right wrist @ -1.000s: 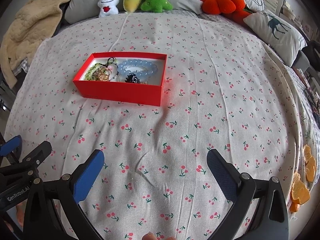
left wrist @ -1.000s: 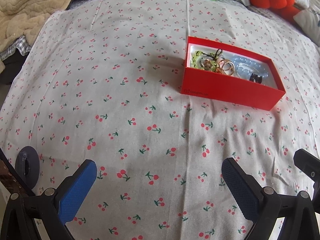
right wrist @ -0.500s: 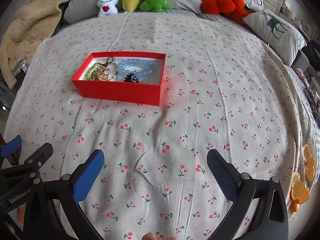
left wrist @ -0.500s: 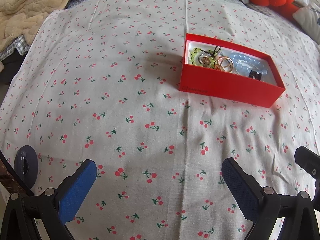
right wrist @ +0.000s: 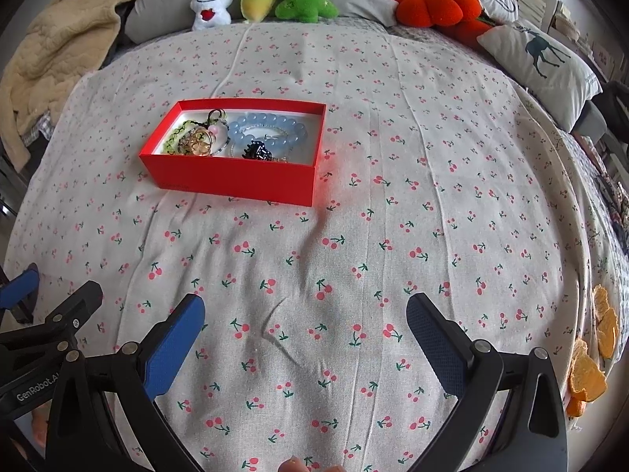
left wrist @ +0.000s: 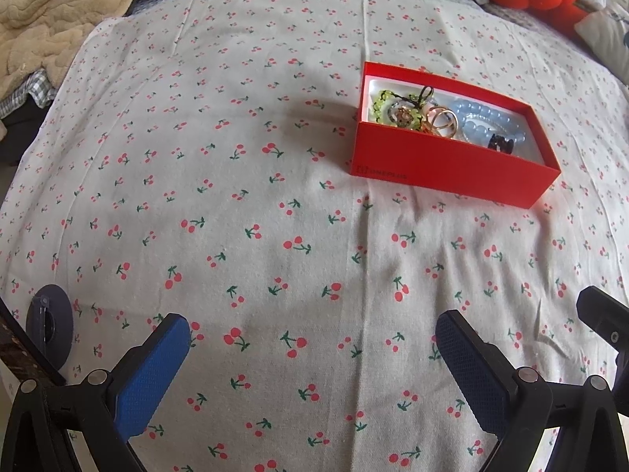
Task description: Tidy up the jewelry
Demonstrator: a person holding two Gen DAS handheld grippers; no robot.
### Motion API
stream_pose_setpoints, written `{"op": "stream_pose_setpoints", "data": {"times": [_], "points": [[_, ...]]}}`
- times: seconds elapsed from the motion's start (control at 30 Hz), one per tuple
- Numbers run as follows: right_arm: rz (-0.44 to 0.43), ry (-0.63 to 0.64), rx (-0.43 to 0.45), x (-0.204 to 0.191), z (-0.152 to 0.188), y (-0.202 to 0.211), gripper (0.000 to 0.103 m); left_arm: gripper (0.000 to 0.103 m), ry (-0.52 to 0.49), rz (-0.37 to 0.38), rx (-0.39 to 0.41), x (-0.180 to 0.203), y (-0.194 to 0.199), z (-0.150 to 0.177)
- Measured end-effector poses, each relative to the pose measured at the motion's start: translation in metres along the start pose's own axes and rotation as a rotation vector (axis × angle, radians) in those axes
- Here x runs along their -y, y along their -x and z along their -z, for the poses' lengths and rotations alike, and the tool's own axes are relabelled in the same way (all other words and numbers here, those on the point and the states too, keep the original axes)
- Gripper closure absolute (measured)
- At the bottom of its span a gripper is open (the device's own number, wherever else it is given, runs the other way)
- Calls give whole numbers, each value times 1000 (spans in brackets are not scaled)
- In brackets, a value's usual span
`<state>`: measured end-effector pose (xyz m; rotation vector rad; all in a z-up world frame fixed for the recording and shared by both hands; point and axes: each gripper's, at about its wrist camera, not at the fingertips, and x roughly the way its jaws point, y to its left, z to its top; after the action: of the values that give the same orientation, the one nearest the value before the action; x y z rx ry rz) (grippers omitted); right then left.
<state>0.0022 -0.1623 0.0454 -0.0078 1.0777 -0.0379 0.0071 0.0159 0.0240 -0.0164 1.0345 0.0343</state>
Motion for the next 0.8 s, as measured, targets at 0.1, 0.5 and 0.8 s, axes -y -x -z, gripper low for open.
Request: {"op": "stream_pose_setpoints", "data": {"times": [0.1,0.5,0.8], "points": [[0,0,-1,0,1,-1,0,1,-3,0,-3,1,-1,1],[4,0,-1,1,0,-1,0,1,-4,1,-3,1,-1,1],[7,1,-4,2,1,-3,0,1,-7,0,-6,1,-2,1]]}}
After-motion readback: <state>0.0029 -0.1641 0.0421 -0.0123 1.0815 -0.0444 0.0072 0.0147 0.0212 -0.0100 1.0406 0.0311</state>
